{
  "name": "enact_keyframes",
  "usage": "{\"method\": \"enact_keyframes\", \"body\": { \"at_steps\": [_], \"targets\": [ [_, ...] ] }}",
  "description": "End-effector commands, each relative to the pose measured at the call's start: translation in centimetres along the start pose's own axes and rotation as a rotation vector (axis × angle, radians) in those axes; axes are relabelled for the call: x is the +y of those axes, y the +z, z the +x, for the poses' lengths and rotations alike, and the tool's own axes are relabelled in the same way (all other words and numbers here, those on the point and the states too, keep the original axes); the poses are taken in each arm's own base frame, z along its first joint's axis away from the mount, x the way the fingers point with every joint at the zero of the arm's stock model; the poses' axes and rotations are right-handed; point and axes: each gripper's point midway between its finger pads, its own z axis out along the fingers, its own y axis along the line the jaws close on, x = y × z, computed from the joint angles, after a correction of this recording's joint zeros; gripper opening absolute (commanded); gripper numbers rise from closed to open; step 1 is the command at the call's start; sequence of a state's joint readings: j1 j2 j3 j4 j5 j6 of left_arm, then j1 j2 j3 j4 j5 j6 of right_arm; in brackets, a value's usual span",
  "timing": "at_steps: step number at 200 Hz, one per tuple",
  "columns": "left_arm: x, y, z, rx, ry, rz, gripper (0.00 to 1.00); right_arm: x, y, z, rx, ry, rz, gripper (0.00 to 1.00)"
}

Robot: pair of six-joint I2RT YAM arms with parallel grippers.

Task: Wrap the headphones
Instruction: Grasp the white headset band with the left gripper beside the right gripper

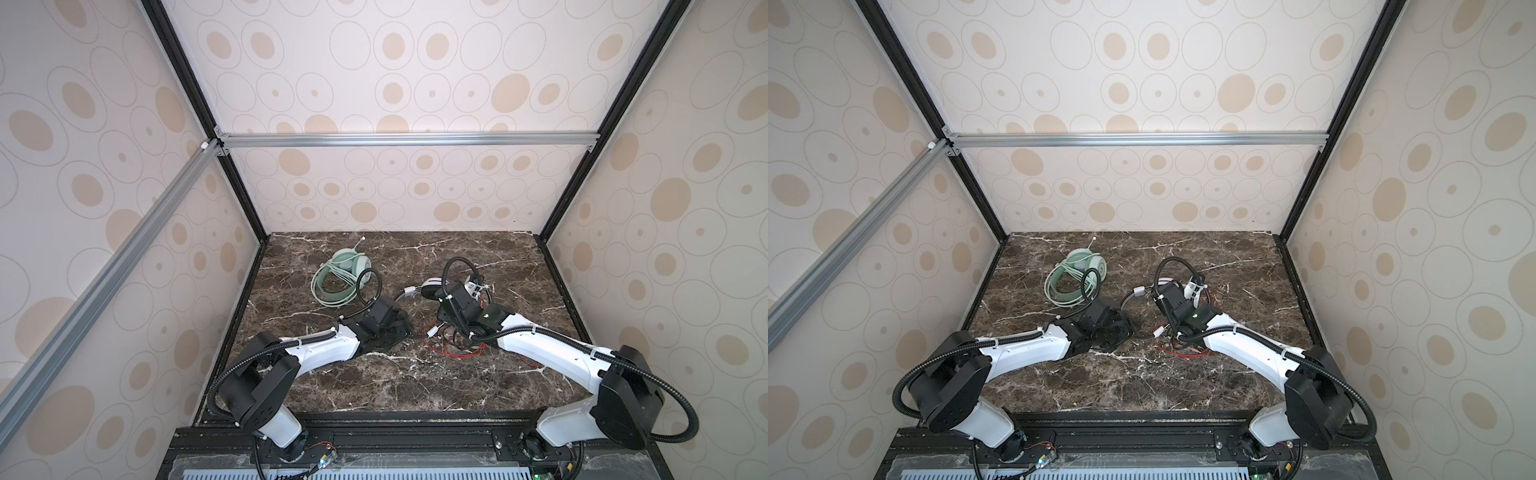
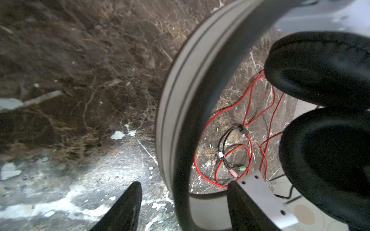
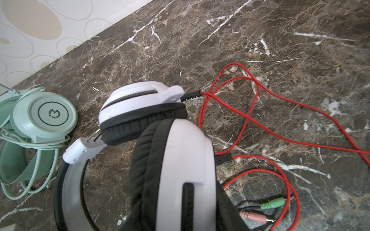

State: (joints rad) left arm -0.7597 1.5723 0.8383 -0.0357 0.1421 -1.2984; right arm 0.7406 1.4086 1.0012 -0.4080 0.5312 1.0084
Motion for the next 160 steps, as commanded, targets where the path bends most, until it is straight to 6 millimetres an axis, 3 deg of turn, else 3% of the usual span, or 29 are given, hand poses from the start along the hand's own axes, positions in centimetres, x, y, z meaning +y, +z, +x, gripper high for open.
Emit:
{"method": "enact_keyframes", "body": {
  "at_steps": [1,22,49,64,108,123,133,148,160],
  "targets": [
    [-0.6,-0.2,-1.0,-0.032,-0.008,-0.007,0.67,1.2,-1.3,-2.0,-0.076,0.056,-0.066,0.39],
    [-0.6,-0.4,-1.7,-0.038,-0.003,-0.001,0.62,1.2,-1.4,-1.9,-0.075,0.058,-0.071,0.39],
    [-1.0,-0.8,-2.7,-0.05,0.007,0.02,0.44,1.3,-1.5,-1.9,-0.075,0.059,-0.076,0.39],
    [-1.3,-1.0,-3.0,-0.056,0.011,0.027,0.42,1.3,-1.5,-2.0,-0.078,0.06,-0.077,0.39],
    [-1.6,-0.6,-2.8,-0.035,0.022,0.058,0.01,1.5,-1.7,-2.1,-0.078,0.066,-0.093,0.4],
    [-1.4,-0.5,-2.9,-0.03,0.028,0.062,0.0,1.5,-2.1,-2.4,-0.085,0.057,-0.1,0.41],
    [-1.4,-0.7,-3.2,-0.04,0.036,0.07,0.0,1.6,-2.4,-2.7,-0.094,0.029,-0.117,0.47],
    [-1.4,-1.4,-3.9,-0.072,0.049,0.084,0.0,1.9,-3.2,-3.0,-0.098,-0.036,-0.149,0.69],
    [-1.5,-2.1,-4.8,-0.103,0.076,0.085,0.0,1.9,-4.2,-3.2,-0.096,-0.114,-0.171,0.8]
  ]
}}
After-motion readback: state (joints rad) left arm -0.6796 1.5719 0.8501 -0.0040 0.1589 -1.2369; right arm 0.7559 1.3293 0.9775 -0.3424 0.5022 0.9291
